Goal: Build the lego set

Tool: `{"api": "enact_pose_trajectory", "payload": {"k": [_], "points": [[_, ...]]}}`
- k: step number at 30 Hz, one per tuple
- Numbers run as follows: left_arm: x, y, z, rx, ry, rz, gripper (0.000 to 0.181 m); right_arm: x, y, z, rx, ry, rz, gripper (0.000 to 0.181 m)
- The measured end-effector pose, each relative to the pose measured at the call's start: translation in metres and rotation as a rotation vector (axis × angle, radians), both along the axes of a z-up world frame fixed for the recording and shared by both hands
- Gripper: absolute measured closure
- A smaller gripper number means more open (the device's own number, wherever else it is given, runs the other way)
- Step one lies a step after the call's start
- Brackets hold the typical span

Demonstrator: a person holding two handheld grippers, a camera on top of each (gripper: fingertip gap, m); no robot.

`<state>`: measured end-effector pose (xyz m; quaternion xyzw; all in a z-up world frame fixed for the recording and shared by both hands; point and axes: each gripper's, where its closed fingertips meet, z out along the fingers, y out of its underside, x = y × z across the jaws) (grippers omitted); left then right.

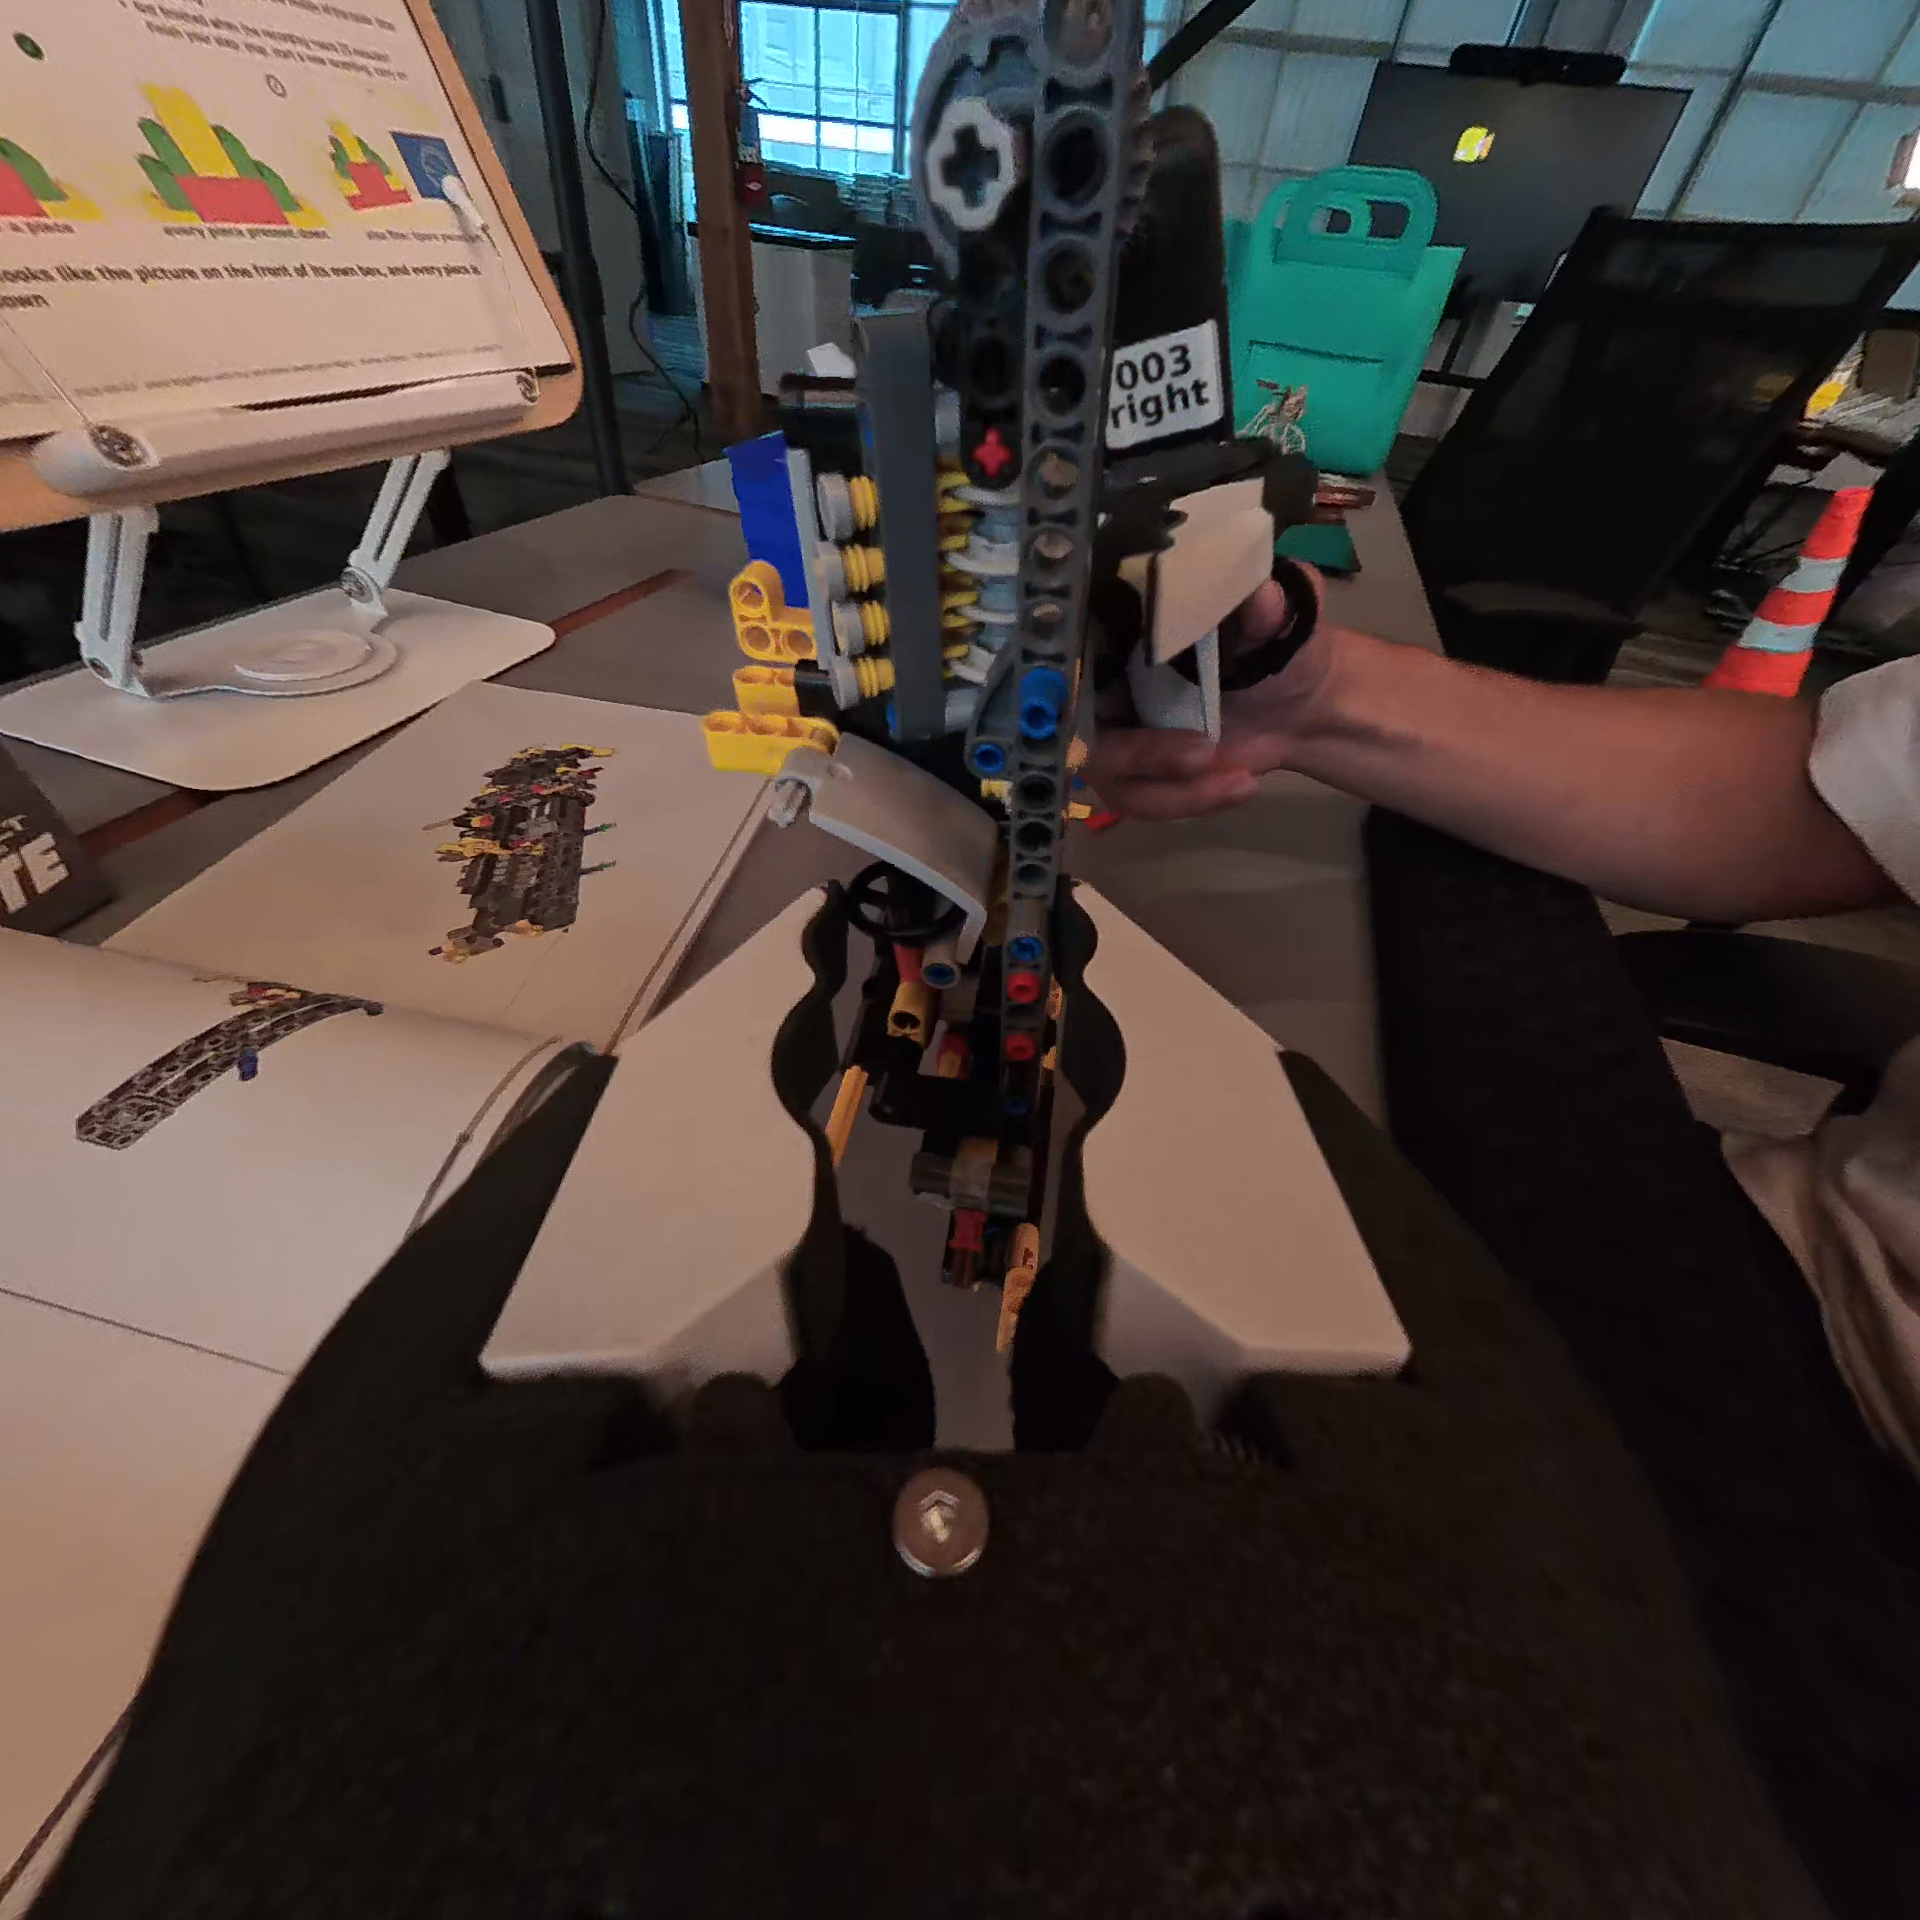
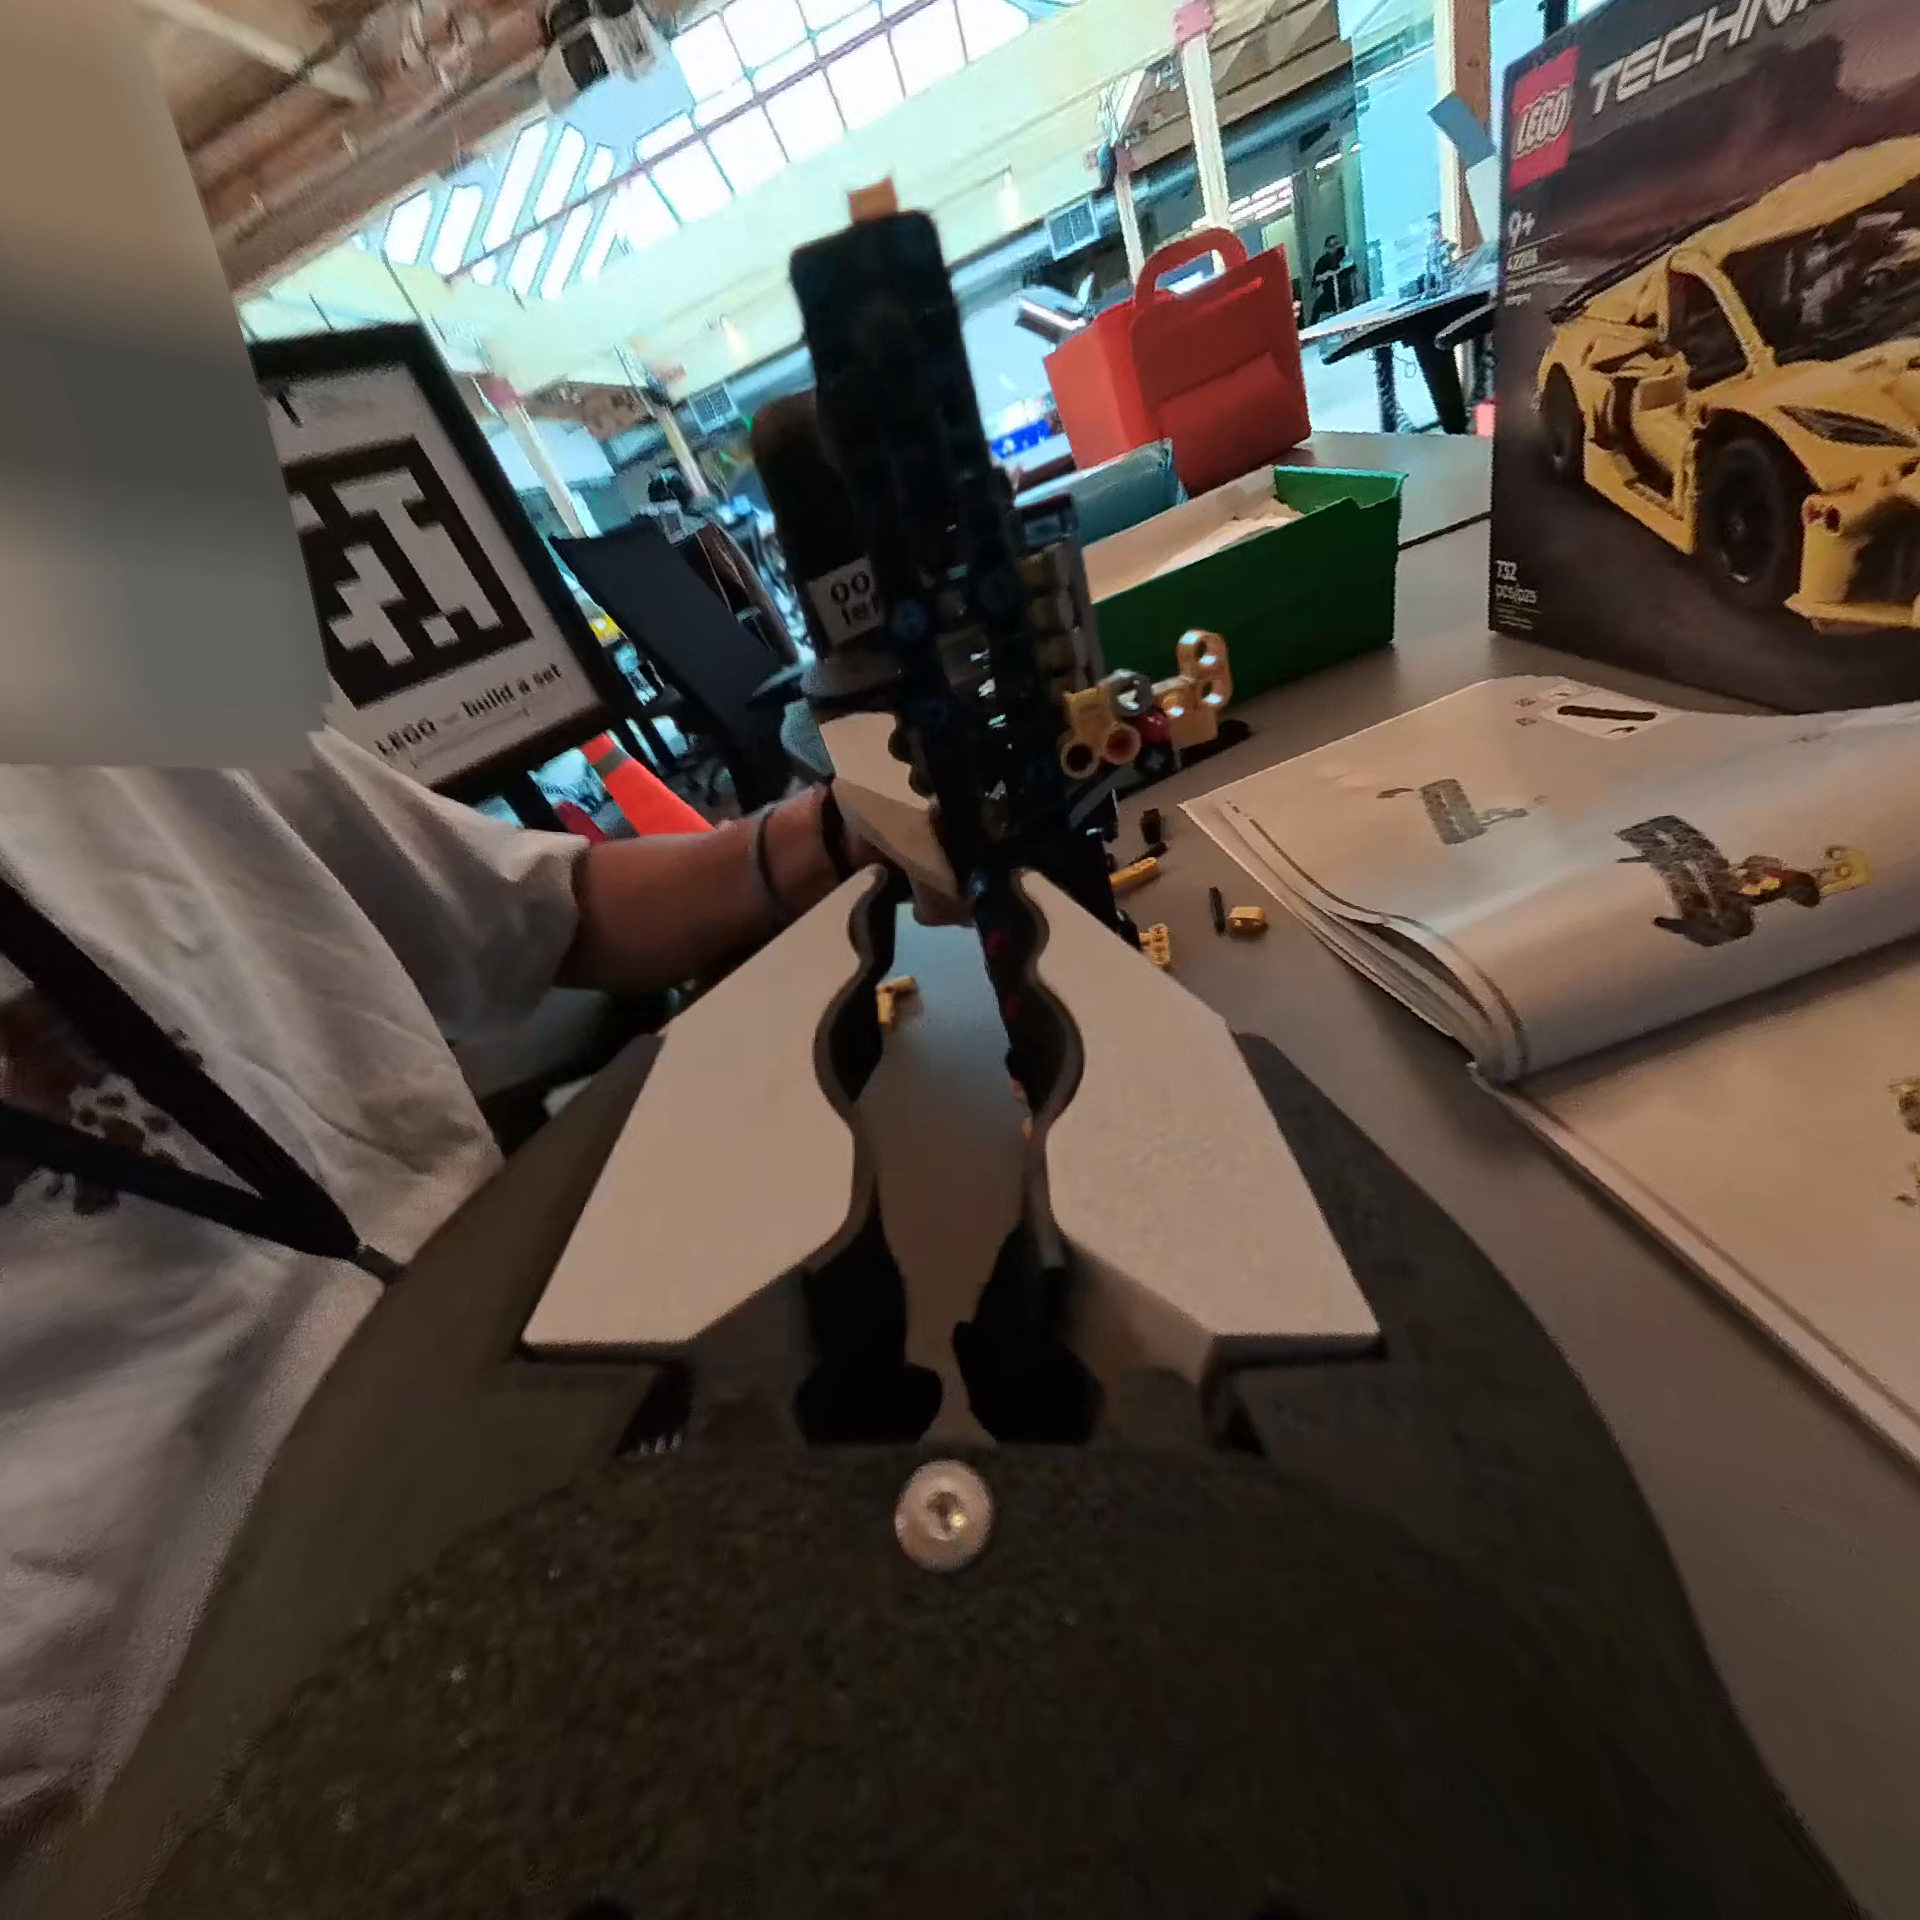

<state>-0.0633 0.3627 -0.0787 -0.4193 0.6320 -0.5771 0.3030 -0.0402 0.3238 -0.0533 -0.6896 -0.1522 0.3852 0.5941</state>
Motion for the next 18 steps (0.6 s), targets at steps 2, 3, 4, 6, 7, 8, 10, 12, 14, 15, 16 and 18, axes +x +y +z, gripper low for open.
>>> {"api": "enact_pose_trajectory", "payload": {"k": [2, 3, 4, 6, 7, 8, 10, 12, 14, 15, 16, 18], "points": [[-0.001, 0.003, -0.001, -0.019, 0.009, -0.015, 0.140, 0.000, 0.002, -0.002, 0.022, -0.058, -0.017, 0.163], [-0.001, 0.004, -0.001, -0.027, 0.013, -0.022, 0.140, -0.001, 0.004, -0.002, 0.025, -0.070, -0.020, 0.163], [-0.001, 0.005, -0.001, -0.036, 0.015, -0.027, 0.140, -0.001, 0.006, -0.003, 0.017, -0.084, -0.019, 0.163], [0.000, 0.005, -0.001, -0.046, 0.016, -0.037, 0.140, -0.001, 0.010, -0.005, 0.010, -0.100, -0.024, 0.164], [0.000, 0.005, -0.001, -0.047, 0.015, -0.043, 0.140, -0.001, 0.011, -0.003, 0.015, -0.089, -0.026, 0.168], [0.000, 0.005, -0.001, -0.046, 0.014, -0.050, 0.140, -0.001, 0.012, -0.003, 0.008, -0.084, -0.028, 0.176], [-0.001, 0.004, -0.001, -0.049, 0.013, -0.057, 0.140, -0.001, 0.011, -0.004, -0.001, -0.081, -0.020, 0.176], [-0.002, 0.003, -0.001, -0.045, 0.009, -0.070, 0.140, -0.003, 0.009, -0.004, -0.018, -0.078, -0.002, 0.177], [-0.001, 0.003, 0.000, -0.025, -0.018, -0.069, 0.139, -0.003, 0.008, -0.004, -0.034, -0.062, 0.011, 0.177], [0.001, 0.005, 0.002, -0.025, -0.040, -0.048, 0.136, -0.002, 0.008, -0.005, -0.038, -0.052, 0.006, 0.177], [0.002, 0.004, 0.010, -0.049, -0.081, -0.047, 0.134, -0.002, 0.009, -0.005, -0.041, -0.036, 0.009, 0.177], [0.005, 0.004, 0.016, -0.075, -0.093, -0.048, 0.121, -0.002, 0.011, -0.005, -0.051, -0.017, 0.007, 0.177]]}}
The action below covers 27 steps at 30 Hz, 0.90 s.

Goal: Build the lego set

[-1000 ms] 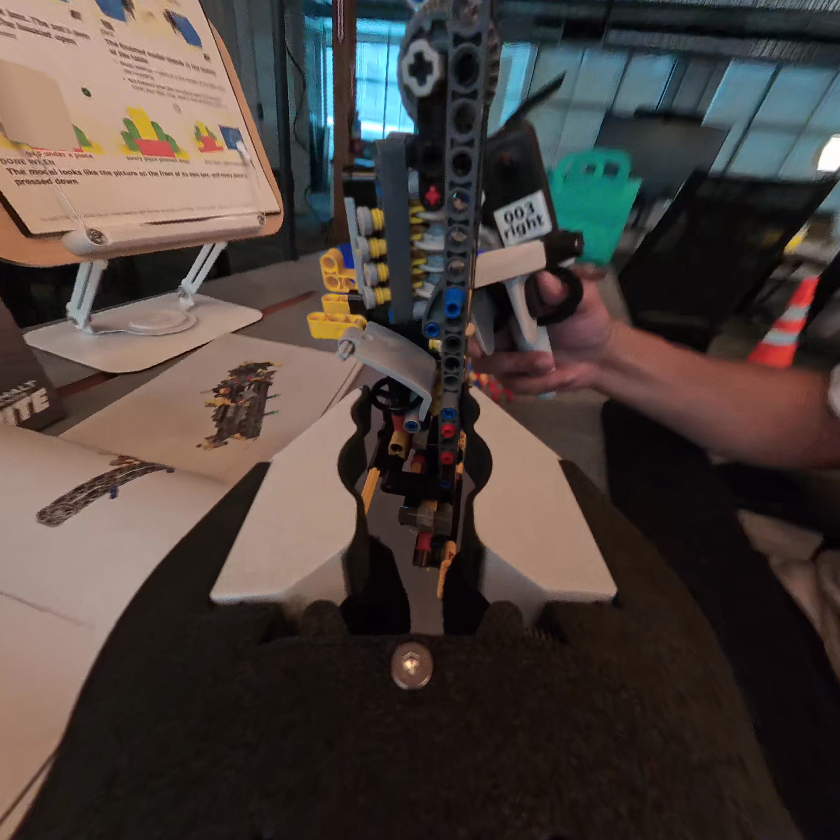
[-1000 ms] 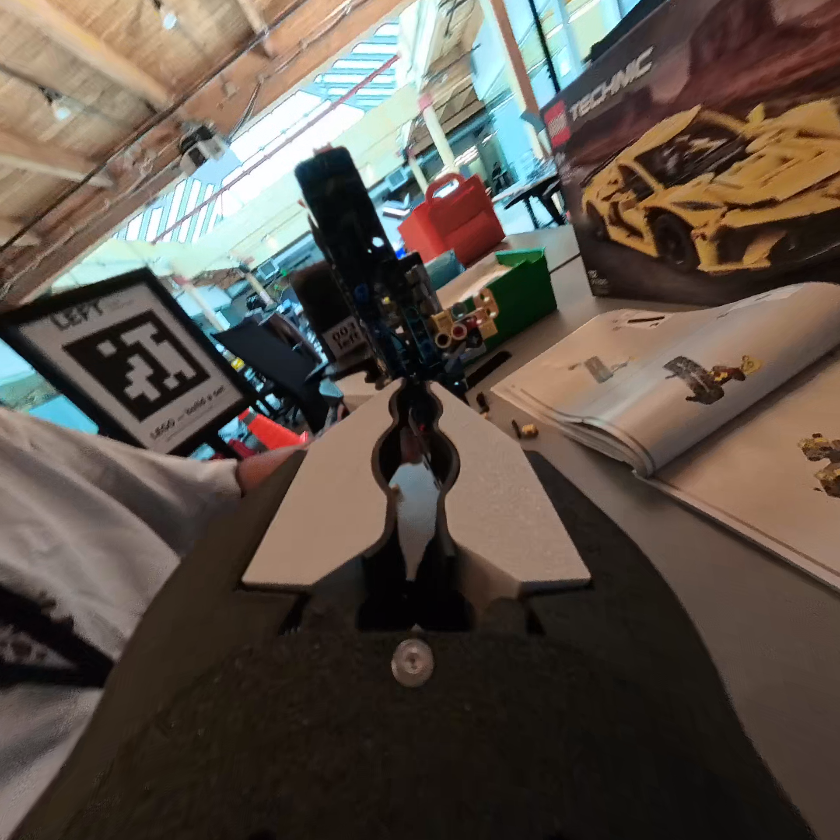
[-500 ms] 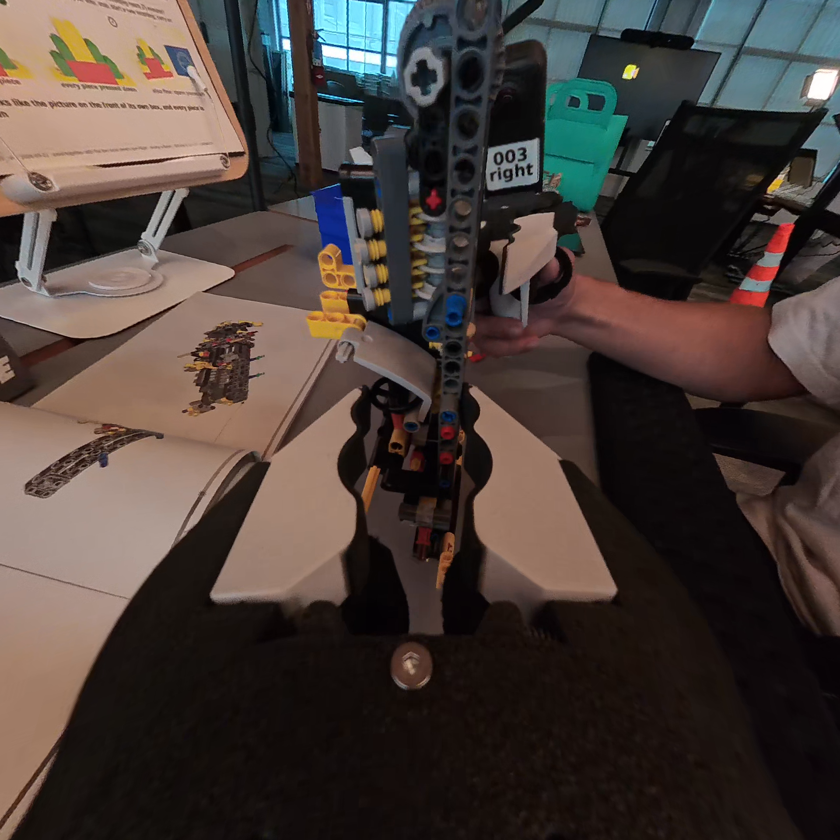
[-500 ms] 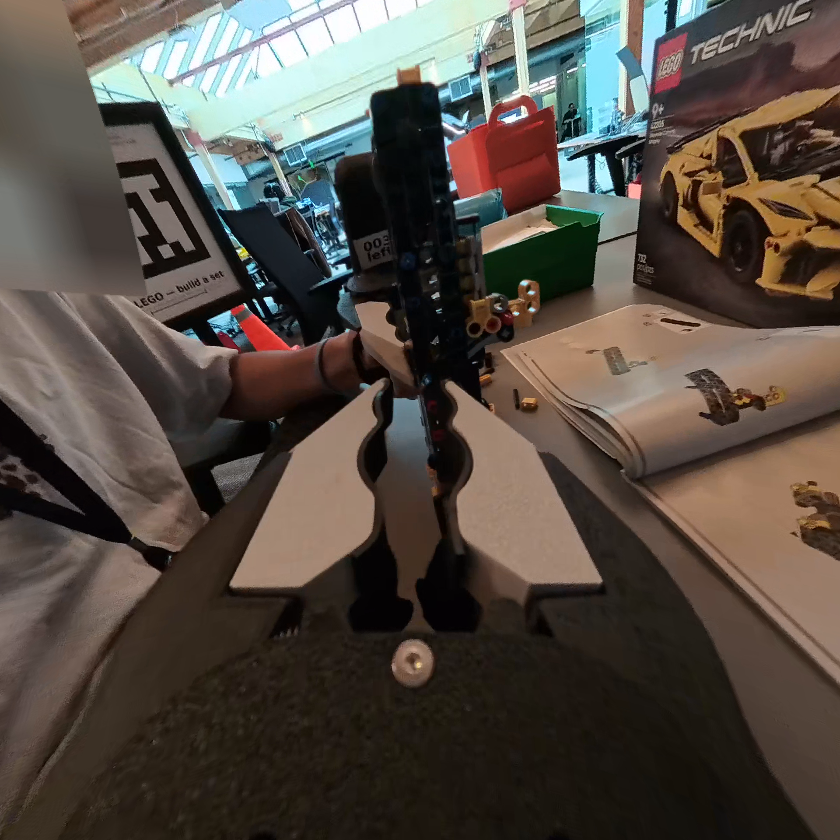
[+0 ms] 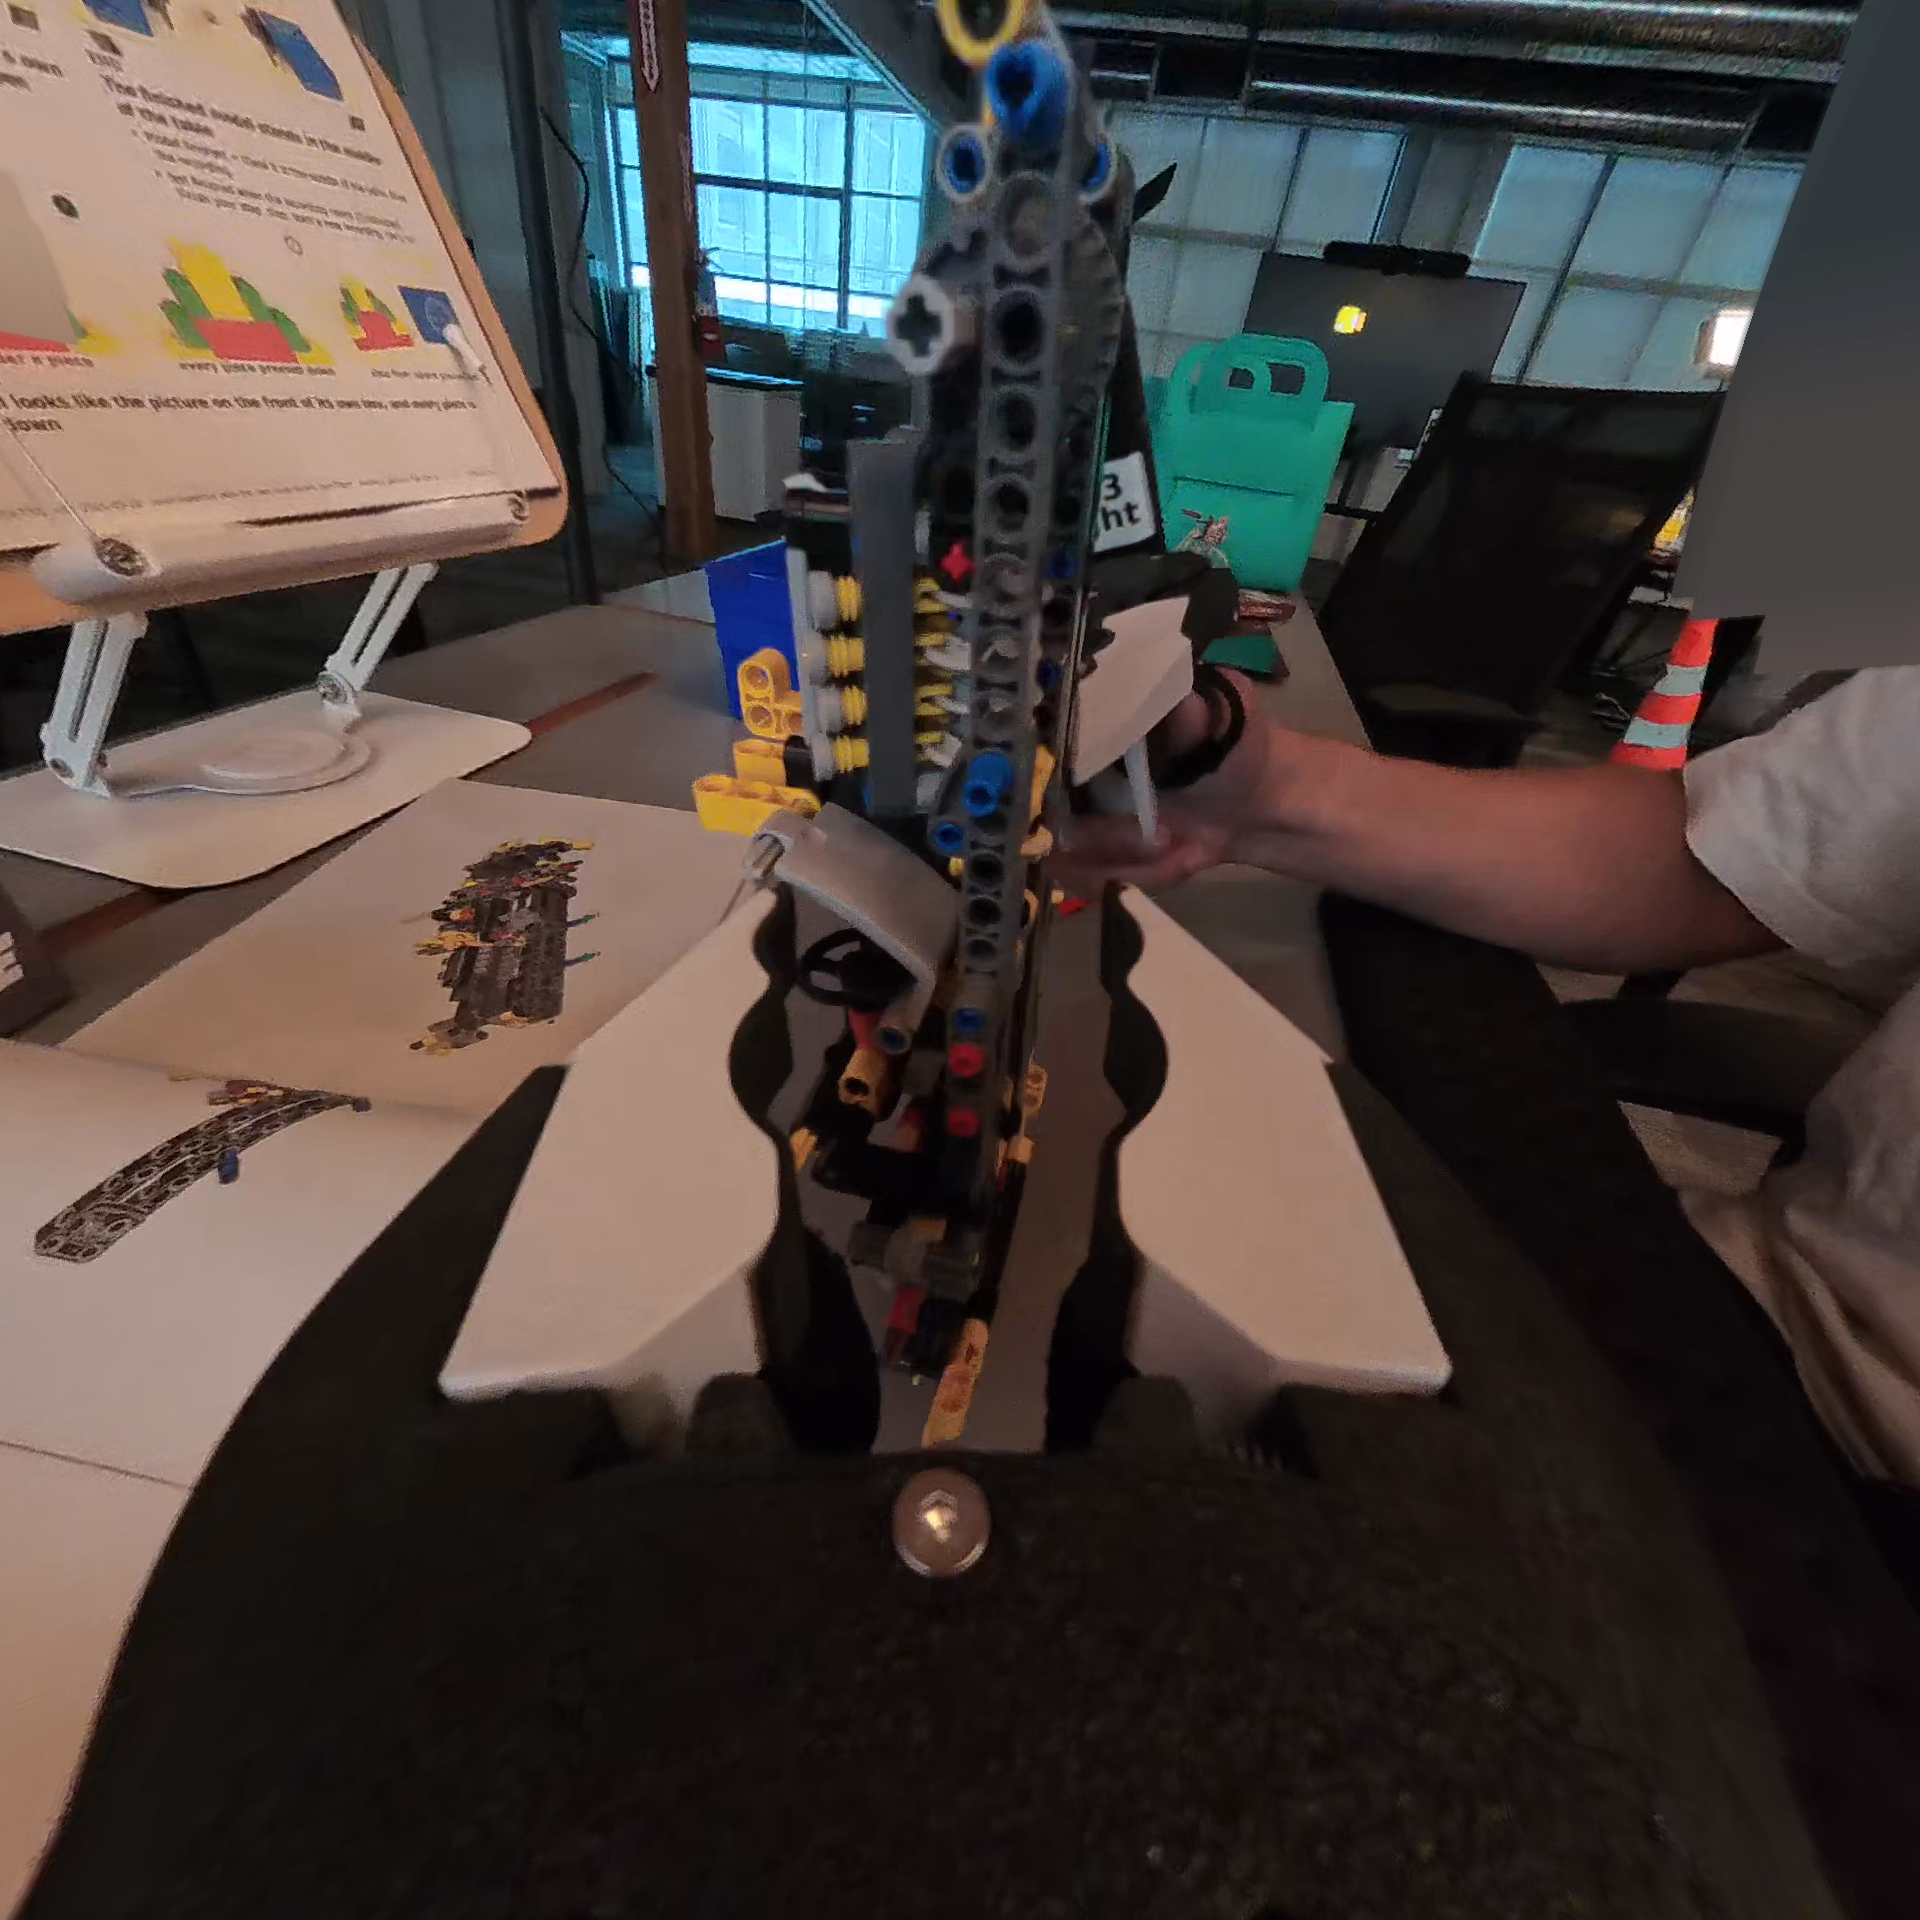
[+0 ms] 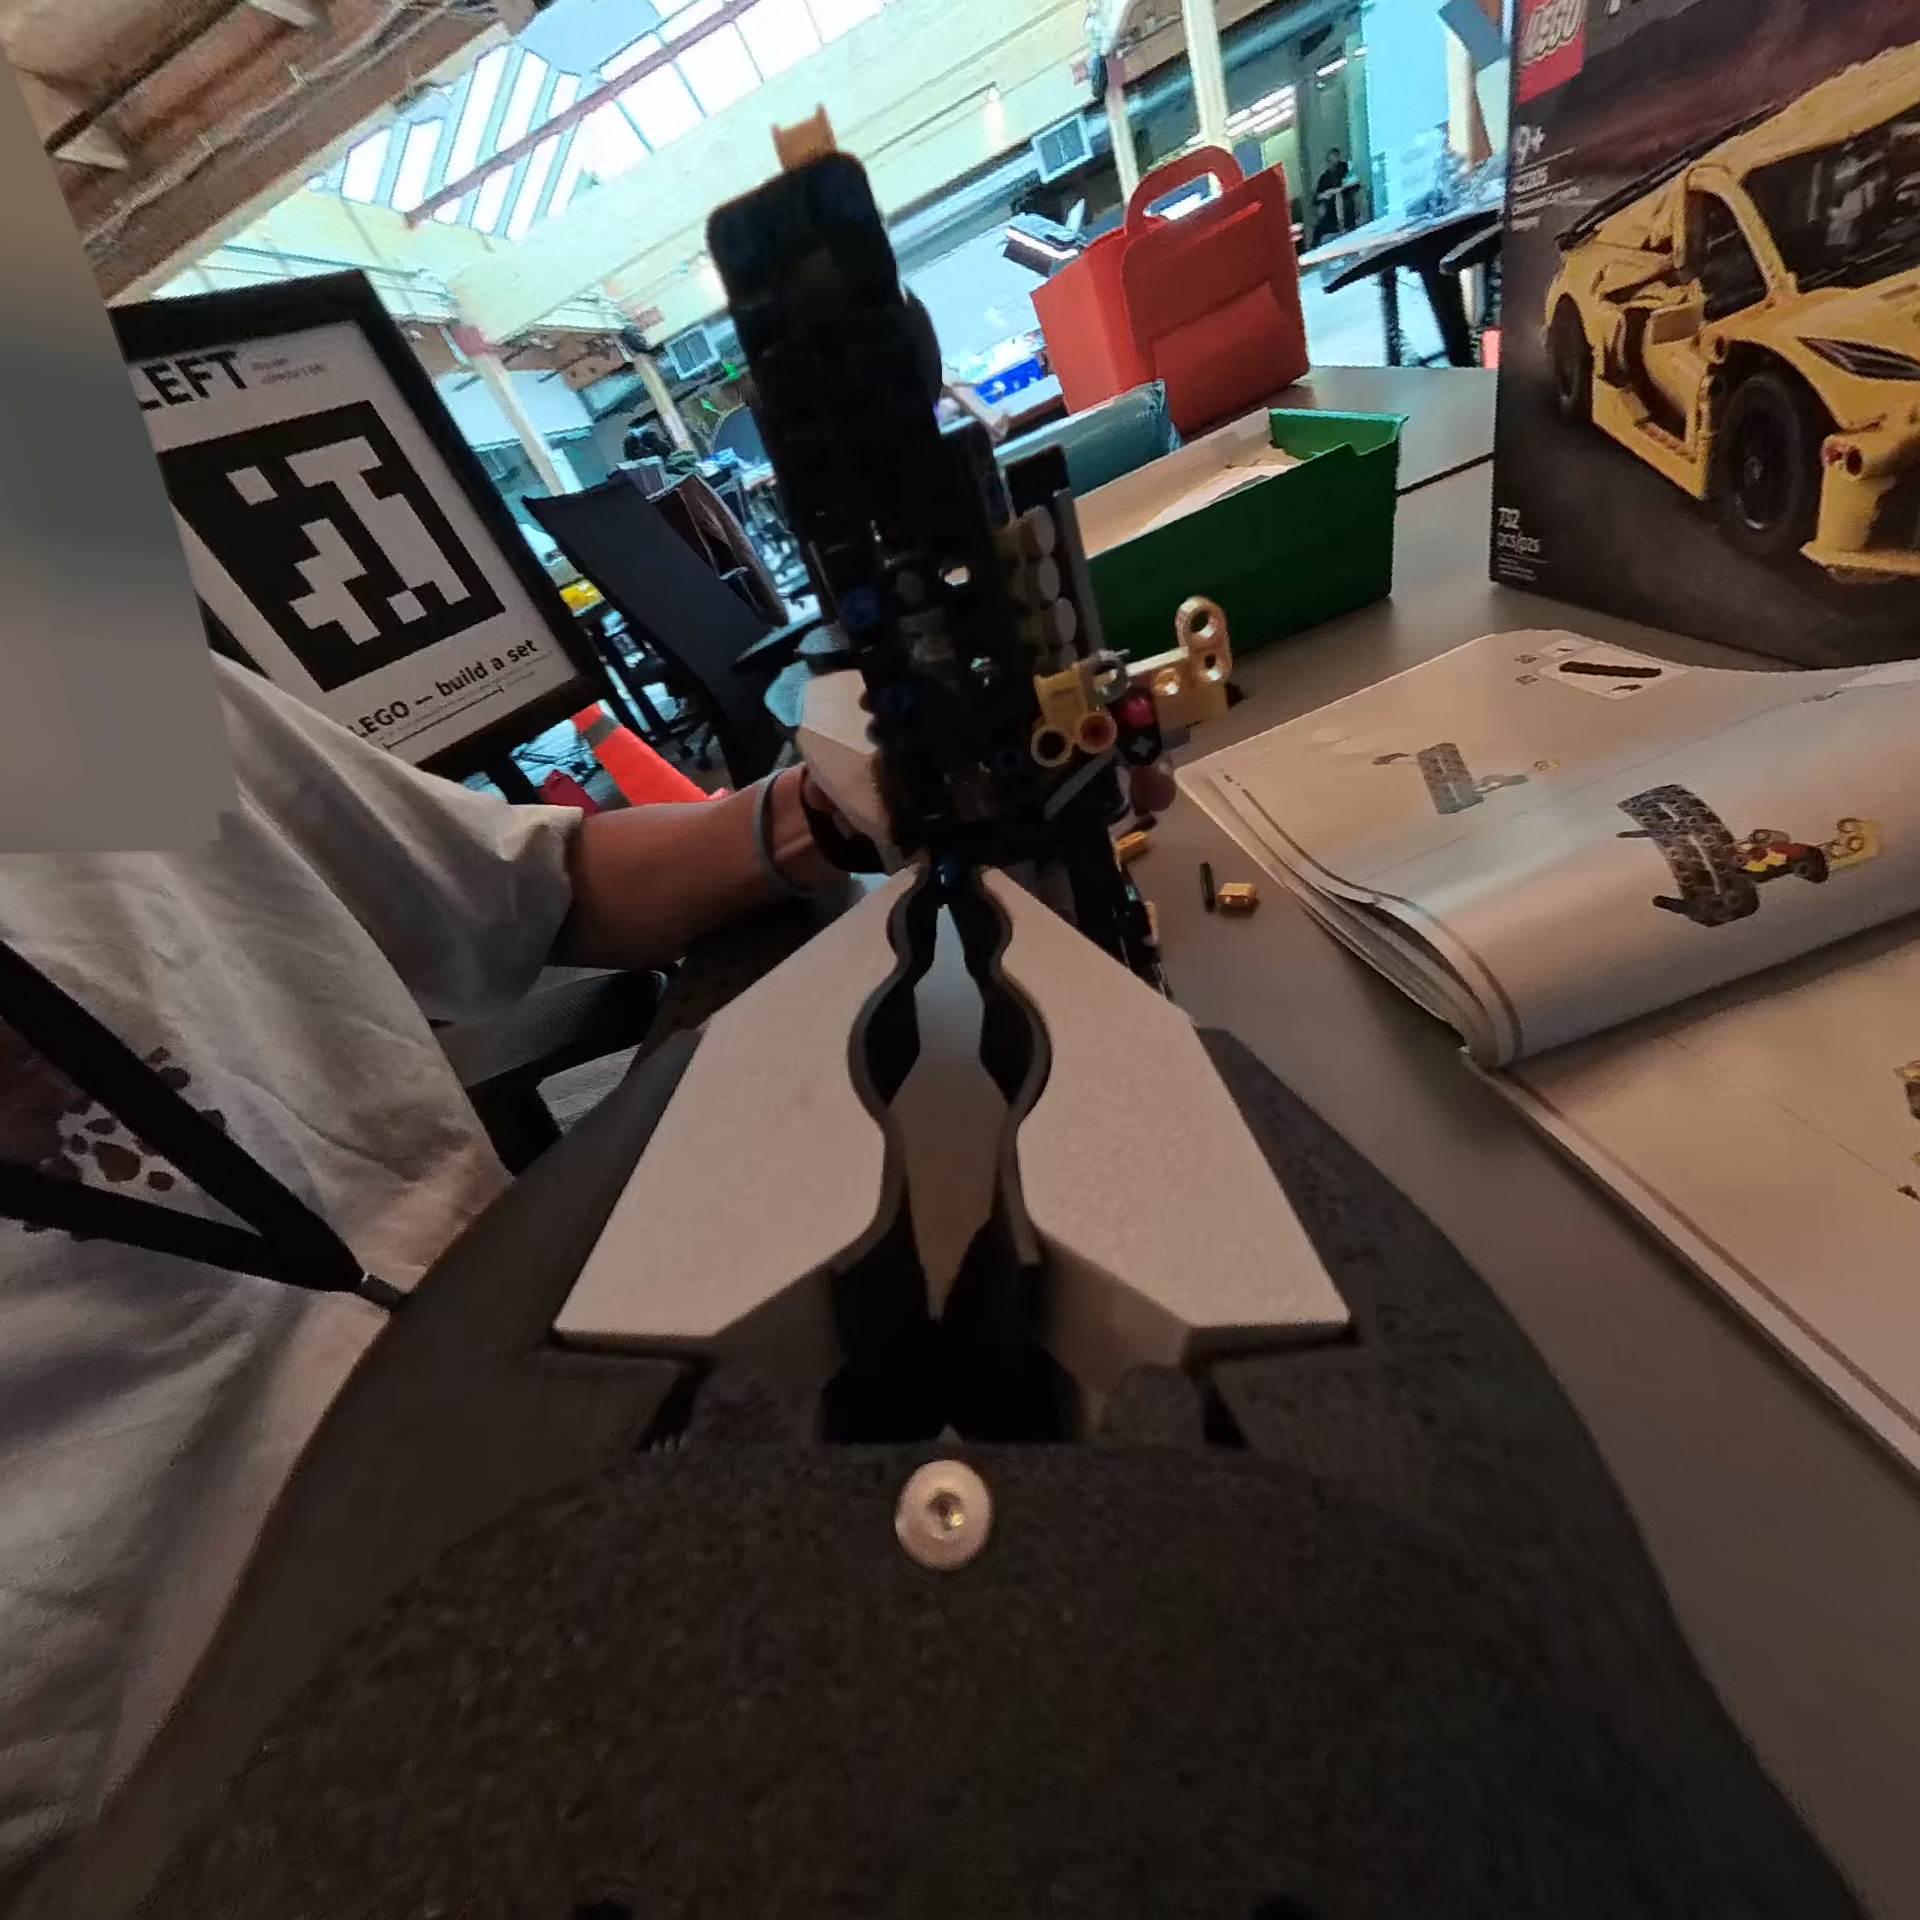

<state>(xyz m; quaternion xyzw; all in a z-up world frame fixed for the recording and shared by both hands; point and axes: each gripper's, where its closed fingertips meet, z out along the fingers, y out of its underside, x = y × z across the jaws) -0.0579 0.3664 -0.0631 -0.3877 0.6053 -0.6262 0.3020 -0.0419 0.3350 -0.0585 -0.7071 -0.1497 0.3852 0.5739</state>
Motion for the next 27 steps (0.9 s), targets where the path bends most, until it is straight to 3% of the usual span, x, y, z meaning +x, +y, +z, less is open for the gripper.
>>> {"api": "enact_pose_trajectory", "payload": {"k": [2, 8, 13, 14, 18, 27], "points": [[0.005, 0.001, 0.002, -0.031, 0.007, -0.002, 0.112, 0.002, 0.003, 0.000, -0.005, 0.018, -0.013, 0.177], [0.019, 0.000, 0.000, -0.135, 0.049, -0.047, 0.112, 0.010, 0.008, 0.000, -0.046, 0.153, -0.016, 0.177], [0.022, 0.035, 0.002, -0.109, 0.013, 0.171, 0.113, 0.025, 0.014, -0.002, -0.039, 0.152, -0.125, 0.178], [0.019, 0.036, 0.002, -0.098, 0.010, 0.177, 0.115, 0.026, 0.014, -0.002, -0.037, 0.153, -0.132, 0.177], [0.011, 0.024, 0.003, -0.044, -0.012, 0.112, 0.156, 0.023, 0.011, -0.002, -0.030, 0.156, -0.116, 0.177], [-0.006, 0.014, 0.003, -0.011, 0.013, -0.037, 0.159, 0.017, 0.007, -0.001, -0.030, 0.169, -0.063, 0.177]]}}
